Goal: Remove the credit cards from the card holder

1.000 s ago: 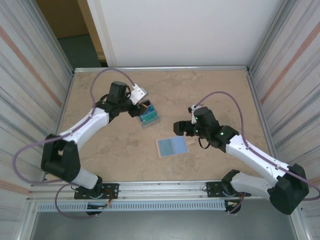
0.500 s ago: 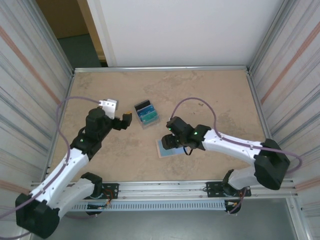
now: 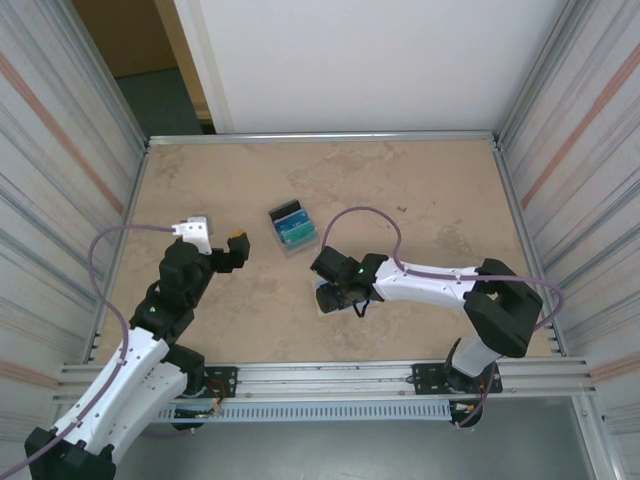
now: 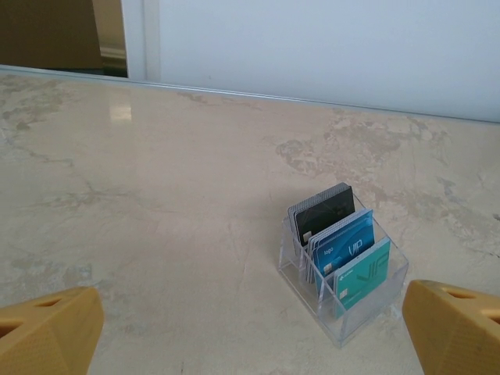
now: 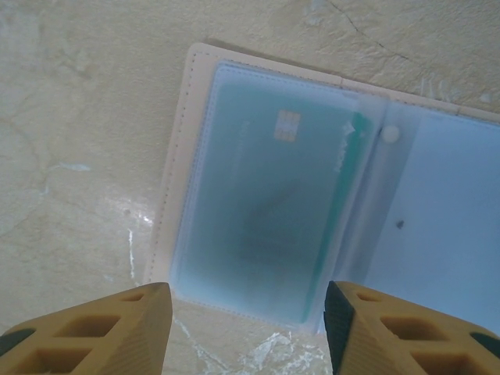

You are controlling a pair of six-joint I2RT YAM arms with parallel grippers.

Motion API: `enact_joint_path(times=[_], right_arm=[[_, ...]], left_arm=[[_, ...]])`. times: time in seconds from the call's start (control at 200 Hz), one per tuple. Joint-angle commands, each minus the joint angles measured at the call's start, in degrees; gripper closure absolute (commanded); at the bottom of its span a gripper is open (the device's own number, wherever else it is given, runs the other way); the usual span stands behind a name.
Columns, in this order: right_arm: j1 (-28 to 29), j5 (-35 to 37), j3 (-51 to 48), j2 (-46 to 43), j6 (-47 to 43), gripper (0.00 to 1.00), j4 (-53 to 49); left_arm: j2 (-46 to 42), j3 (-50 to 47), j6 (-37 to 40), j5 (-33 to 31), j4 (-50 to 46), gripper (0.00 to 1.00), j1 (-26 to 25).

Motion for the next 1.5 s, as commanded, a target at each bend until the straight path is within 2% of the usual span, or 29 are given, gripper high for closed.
enact_joint_path(times=[0.0, 0.581, 1.012, 1.498], right_arm=[[0.05, 2.00, 2.75, 2.32, 0.11, 0.46, -0.89], [0.08, 1.89, 5.40, 9.12, -0.90, 0.46, -0.58], [-0.65, 0.05, 3.76, 9.86, -0.23, 0.46, -0.17], [-4.13, -2.57, 0.87, 8.15, -1.62, 0.60, 1.55]], left_arm=[[0.35, -0.98, -1.87, -1.42, -0.45, 0.01, 0.50], [2.53, -0.92, -2.22, -2.09, -0.58, 0.01, 0.63], [3.63, -0.03, -1.70, -1.35, -0.41, 0.01, 0.59], [3.91, 0.92, -0.75, 1.62, 0.23, 0.01, 0.51]])
